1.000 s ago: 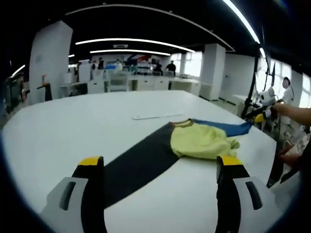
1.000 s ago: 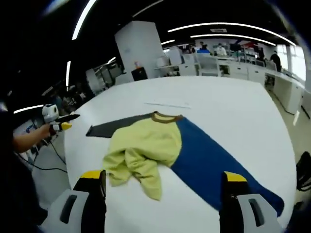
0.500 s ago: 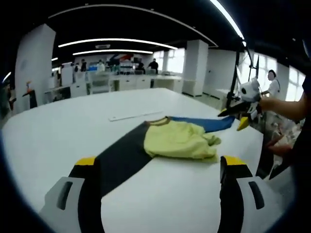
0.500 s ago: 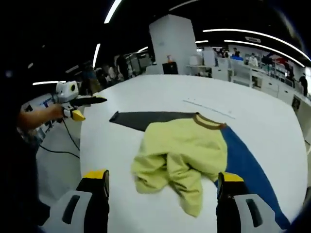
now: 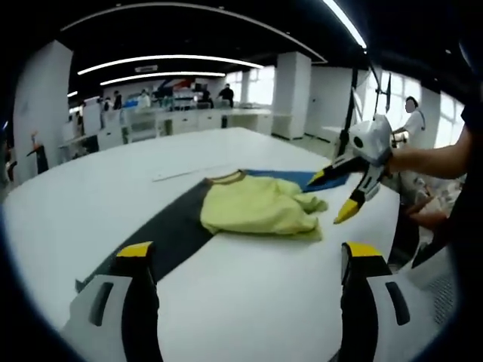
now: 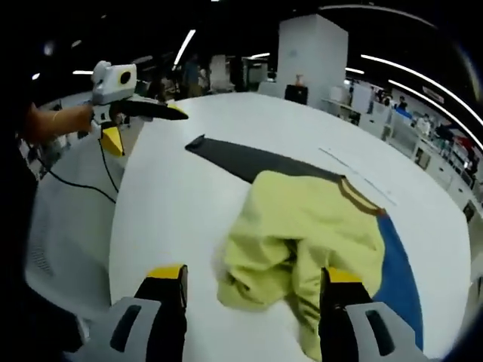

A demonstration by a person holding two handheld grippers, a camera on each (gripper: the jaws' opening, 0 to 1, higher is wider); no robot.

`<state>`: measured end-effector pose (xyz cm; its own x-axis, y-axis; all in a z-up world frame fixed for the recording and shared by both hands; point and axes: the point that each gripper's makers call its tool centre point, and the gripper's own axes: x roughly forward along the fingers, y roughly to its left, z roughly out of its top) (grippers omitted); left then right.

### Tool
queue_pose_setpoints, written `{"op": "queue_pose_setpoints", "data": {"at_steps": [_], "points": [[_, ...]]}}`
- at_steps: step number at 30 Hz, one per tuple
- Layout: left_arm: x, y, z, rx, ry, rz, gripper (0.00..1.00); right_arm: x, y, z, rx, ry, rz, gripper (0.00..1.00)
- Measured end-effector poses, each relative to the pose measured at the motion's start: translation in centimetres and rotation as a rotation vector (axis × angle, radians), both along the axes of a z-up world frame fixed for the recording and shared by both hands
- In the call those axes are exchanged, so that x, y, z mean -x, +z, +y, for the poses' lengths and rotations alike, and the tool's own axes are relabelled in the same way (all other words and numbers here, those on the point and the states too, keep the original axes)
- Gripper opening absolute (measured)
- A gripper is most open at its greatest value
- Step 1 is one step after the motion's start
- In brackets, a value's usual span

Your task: Fold the garment on the visible template until the final outline fits inside the template.

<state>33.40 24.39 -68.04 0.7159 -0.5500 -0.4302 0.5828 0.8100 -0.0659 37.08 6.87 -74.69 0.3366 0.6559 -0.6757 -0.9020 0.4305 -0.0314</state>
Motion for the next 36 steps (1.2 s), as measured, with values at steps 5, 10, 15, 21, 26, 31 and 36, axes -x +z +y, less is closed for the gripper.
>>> {"op": "queue_pose_setpoints", "data": {"at_steps": [5, 10, 15, 21, 26, 31, 36], "points": [[0.9, -0.7, -1.1, -0.002, -0.031, 0.024, 0.97, 0.3, -1.1, 1.1, 0.013, 0.015, 0.004, 0.48], [1.1, -0.7, -1.8, -0.008, -0.047, 0.019, 0.96, 0.3, -2.4, 1.8, 0.027, 0.010, 0.009, 0.40], [1.2, -0.9, -2.3, -0.016, -0.063, 0.020, 0.96, 0.0, -3.6, 2.0, 0.065, 0.008, -0.011, 0.33], [1.5, -1.0, -2.4, -0.009, -0.060, 0.024, 0.95, -0.1, -5.1, 1.8, 0.117, 0.022, -0.025, 0.27], [1.7, -1.5, -2.1, -0.020, -0.054, 0.036, 0.95, -0.1, -5.5, 1.8, 0.109, 0.004, -0.003, 0.22], [1.6, -1.6, -1.8, -0.020, -0.044, 0.043, 0.94, -0.4, -5.5, 1.7, 0.104, -0.010, 0.015, 0.07], [1.6, -1.7, -1.8, -0.029, -0.050, 0.044, 0.94, -0.5, -4.0, 2.0, 0.042, -0.021, 0.068, 0.03]]}}
